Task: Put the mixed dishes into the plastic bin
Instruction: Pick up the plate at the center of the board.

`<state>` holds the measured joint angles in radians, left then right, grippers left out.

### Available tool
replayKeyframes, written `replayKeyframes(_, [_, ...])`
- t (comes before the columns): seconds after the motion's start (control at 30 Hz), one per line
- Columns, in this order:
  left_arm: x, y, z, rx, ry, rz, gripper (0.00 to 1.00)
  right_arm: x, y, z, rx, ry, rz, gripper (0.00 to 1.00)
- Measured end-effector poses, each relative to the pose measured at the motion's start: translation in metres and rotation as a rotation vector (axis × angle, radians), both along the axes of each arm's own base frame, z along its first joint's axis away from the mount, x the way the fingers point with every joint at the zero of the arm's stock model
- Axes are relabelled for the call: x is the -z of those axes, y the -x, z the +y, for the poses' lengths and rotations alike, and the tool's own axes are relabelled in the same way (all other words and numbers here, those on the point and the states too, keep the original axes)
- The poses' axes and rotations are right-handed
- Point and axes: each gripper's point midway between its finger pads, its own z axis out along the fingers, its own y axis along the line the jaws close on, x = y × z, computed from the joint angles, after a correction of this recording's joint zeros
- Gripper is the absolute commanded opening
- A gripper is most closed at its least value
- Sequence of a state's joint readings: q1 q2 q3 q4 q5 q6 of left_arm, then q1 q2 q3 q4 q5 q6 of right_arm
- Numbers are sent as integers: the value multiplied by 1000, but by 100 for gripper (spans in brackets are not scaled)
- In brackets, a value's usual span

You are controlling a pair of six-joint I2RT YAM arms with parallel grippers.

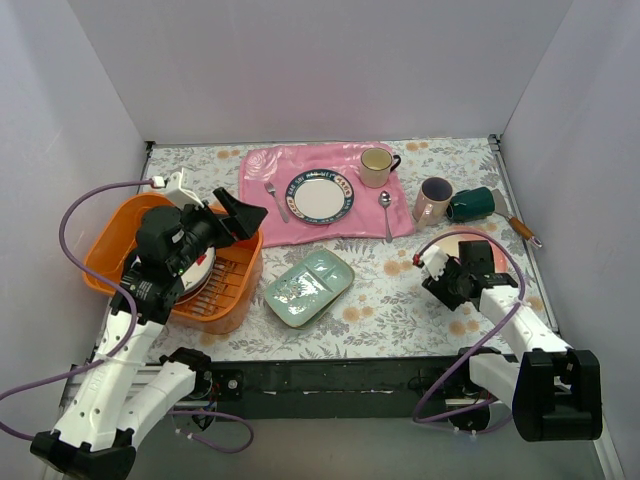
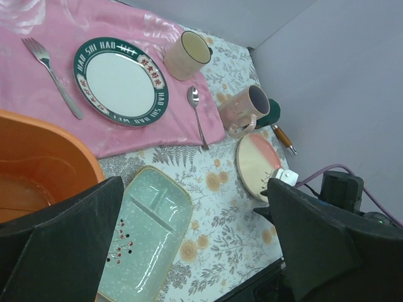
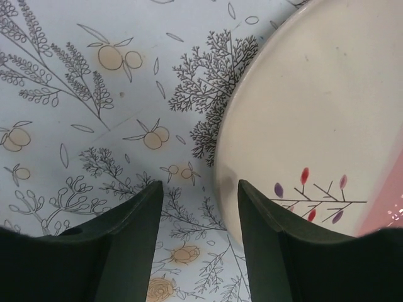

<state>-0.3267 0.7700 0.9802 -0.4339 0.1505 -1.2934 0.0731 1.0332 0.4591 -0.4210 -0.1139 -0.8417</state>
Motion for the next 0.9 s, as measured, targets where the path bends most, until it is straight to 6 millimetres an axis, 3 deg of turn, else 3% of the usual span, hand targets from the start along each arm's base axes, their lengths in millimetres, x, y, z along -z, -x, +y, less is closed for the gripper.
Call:
replayKeyframes(0.2, [5, 2, -6, 25, 31, 22, 98, 0, -14, -2, 6, 19, -36, 51])
replayKeyframes(0.3, [5, 4, -9, 41, 40, 25, 98, 2, -17, -2, 6, 24, -42, 38])
replayKeyframes(0.43, [-1, 7, -16, 88, 53, 3, 98, 5, -19, -3, -1, 32, -37, 11])
replayKeyframes(0.5, [-2, 10, -21, 129, 57, -13, 98, 4, -20, -3, -11, 38, -39, 3])
replayKeyframes(0.73, [-1, 18, -41, 287, 28, -58, 98, 2, -17, -3, -36, 50, -24, 1])
replayKeyframes(0.9, [9, 19, -58, 407, -45, -96, 98, -4, 13, 2, -105, 35, 67, 1])
